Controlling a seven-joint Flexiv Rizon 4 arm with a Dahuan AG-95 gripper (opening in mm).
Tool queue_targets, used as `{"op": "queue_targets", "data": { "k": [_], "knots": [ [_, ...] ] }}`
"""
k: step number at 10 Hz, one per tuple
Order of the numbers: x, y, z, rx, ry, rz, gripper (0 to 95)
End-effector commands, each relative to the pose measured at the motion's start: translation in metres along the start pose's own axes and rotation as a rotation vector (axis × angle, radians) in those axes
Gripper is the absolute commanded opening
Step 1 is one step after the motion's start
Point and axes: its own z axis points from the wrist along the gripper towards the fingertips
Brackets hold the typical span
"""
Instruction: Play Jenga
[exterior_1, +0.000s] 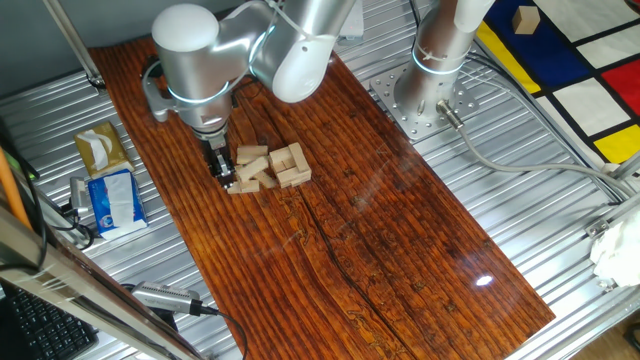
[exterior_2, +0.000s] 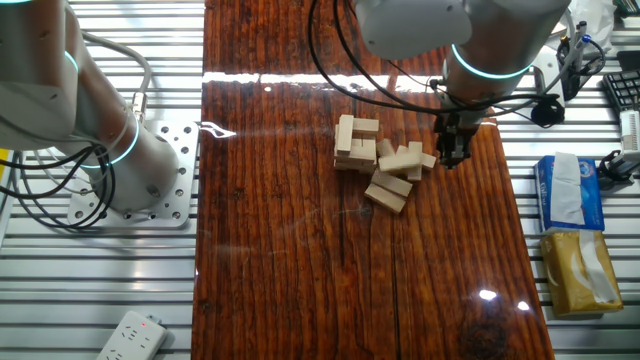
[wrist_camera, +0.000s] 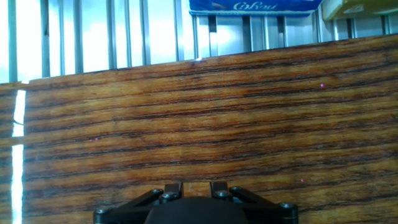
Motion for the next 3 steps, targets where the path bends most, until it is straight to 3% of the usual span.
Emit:
{"op": "queue_targets", "data": {
  "k": [1, 3],
  "knots": [
    [0.0001, -0.0001, -0.0002, -0.001, 0.001, -0.004, 38.0],
    [0.0001, -0.0001, -0.0002, -0.001, 0.001, -0.006, 38.0]
  ]
}}
